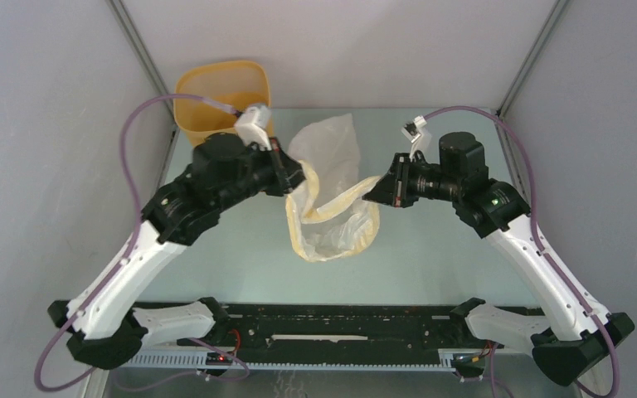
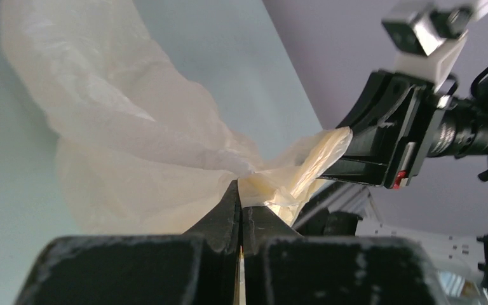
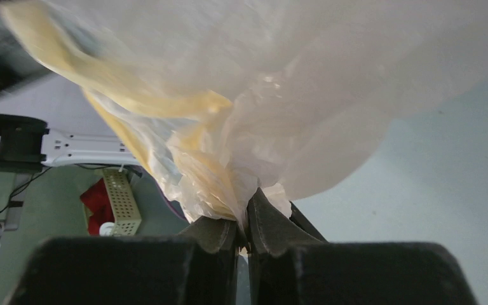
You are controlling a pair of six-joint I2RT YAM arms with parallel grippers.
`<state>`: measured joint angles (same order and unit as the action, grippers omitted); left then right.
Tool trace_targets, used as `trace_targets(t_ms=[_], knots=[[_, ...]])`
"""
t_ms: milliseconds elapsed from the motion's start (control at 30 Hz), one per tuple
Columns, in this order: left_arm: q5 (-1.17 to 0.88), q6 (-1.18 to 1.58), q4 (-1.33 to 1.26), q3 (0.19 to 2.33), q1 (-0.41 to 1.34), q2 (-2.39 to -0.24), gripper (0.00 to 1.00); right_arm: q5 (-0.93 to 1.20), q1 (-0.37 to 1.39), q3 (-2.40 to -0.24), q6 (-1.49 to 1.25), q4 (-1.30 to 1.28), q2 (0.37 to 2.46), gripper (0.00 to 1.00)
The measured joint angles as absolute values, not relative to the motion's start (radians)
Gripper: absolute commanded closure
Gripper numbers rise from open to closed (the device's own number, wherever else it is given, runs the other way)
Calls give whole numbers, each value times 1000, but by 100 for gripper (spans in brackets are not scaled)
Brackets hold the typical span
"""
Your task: Put the trash bags into the trash bin
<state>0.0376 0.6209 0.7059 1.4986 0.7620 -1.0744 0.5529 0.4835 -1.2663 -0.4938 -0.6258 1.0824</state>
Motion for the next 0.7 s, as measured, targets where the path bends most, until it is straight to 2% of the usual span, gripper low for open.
trace_targets(t_ms=[200,433,633,667,700], knots=[[-21,655,704,1505,846,-1234,100,550,579,-1266,-558,-525,1110,73],[-65,711,699,1515,855,-1292,100,551,622,-1261,-595,-469,1114,52],[-76,764,691,1554,850,-1306,100,546,624,-1220,-606,-459,1056,18],[-82,773,690,1559,848,-1311,100,540,625,-1216,-607,-459,1047,7],[-85,781,690,1563,847,-1317,100,526,630,-1212,-607,-459,1039,1]])
